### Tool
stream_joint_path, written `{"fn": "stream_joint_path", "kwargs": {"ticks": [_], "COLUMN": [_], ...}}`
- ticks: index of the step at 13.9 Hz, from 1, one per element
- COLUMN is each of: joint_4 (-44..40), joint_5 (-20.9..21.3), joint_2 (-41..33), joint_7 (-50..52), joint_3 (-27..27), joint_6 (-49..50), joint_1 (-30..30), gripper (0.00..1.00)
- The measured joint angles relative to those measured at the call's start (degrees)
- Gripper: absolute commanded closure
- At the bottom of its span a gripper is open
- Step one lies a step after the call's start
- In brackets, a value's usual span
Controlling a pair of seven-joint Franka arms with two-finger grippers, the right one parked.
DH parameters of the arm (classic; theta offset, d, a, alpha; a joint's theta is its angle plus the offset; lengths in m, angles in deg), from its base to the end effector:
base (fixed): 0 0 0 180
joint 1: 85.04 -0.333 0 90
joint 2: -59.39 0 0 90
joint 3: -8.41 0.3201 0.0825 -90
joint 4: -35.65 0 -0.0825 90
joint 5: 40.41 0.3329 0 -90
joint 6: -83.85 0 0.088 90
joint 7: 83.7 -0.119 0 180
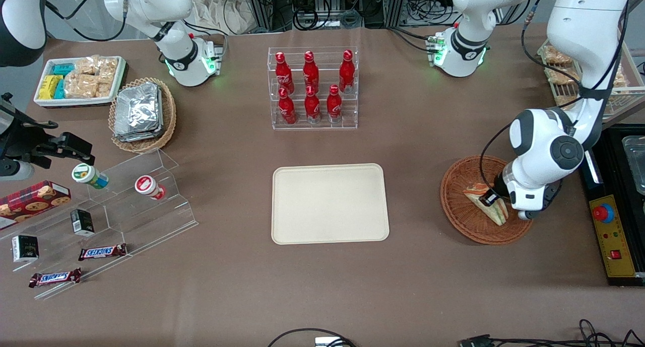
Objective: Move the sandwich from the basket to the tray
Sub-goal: 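Close the left gripper on the sandwich's wrapped edge, then lift the sandwich out of the basket and carry it toward the cream tray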
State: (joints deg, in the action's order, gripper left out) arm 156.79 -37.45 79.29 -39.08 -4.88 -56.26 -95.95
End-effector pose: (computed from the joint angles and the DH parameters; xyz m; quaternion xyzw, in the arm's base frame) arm 0.5462 -0.0188 0.2833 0.9373 0.3478 -0.0117 0.0197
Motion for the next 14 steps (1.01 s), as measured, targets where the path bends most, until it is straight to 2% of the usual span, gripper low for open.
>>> {"fn": "stream_joint_path", "kwargs": {"ticks": [2,4,9,12,14], "joint_4": [-1.45,-4.41,-22.55,-30.68,-33.64], "joint_5": [0.07,0.11,0.07,-0.03,0.02], "joint_2": [-0.29,-1.36,-3.54,-2.64,0.07], "joint_7": [-0.03,-0.07,-0.81,-1.53,-1.71], "joint_3": [-0.12,-0.60,-2.72,-4.51,-4.96], "joint_6": [1.83,8.62,36.73,40.87,40.85], "joint_1": [0.03,0.23,4.06,9.83,15.21], "gripper": [1.00,1.00,1.00,0.97,0.99]}}
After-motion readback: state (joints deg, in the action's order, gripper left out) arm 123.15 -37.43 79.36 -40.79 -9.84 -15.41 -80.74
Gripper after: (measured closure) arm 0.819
